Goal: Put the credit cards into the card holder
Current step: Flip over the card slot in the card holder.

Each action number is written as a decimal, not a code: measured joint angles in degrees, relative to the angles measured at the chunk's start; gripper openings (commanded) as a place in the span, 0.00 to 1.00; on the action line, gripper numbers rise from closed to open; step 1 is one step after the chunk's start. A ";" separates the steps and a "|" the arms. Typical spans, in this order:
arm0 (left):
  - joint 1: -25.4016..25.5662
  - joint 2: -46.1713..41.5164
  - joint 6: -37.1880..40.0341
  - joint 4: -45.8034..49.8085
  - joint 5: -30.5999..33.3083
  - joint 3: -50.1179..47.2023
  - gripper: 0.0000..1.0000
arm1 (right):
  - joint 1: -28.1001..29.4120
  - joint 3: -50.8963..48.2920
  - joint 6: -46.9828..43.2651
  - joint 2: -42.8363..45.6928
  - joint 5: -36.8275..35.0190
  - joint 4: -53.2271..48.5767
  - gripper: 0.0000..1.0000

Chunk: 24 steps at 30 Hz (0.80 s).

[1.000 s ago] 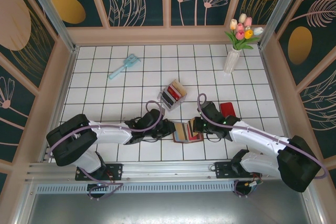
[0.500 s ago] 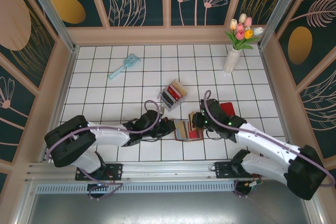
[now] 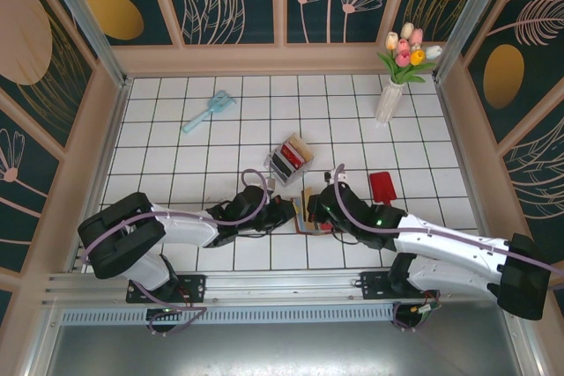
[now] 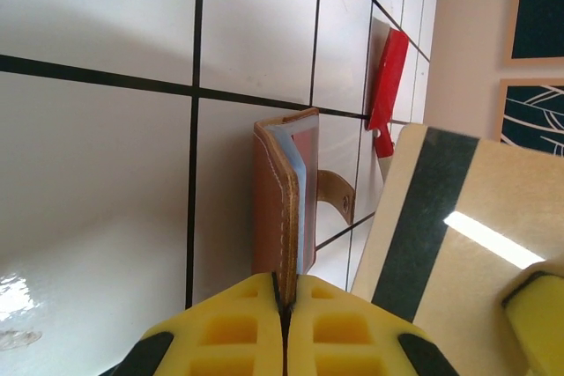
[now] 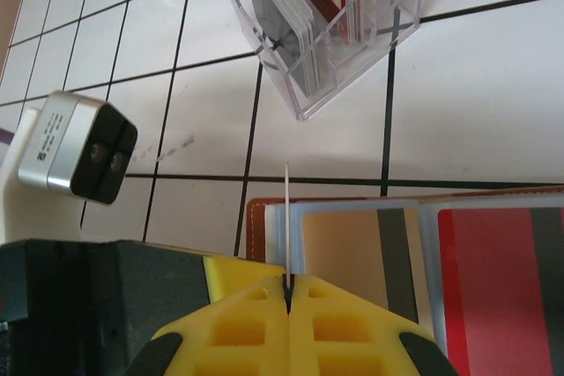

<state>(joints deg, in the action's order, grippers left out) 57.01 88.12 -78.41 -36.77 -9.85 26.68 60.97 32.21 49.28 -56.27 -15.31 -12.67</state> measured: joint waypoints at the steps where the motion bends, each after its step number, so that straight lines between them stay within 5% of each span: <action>1: 0.00 0.13 -0.13 -0.07 -0.02 0.00 0.00 | 0.17 0.28 0.22 -0.57 -0.50 0.11 0.00; 12: 0.00 0.26 -1.01 -0.35 0.00 0.00 0.00 | 2.99 0.74 1.03 -3.80 -4.63 0.00 0.00; 24: 0.00 -0.31 -1.22 0.37 0.92 -0.02 0.00 | 7.54 8.94 1.09 -10.64 -16.65 -11.67 0.00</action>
<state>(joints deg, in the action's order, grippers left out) 57.01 87.81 -79.64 -36.40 -8.93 26.65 68.51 41.15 50.37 -66.92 -31.97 -24.34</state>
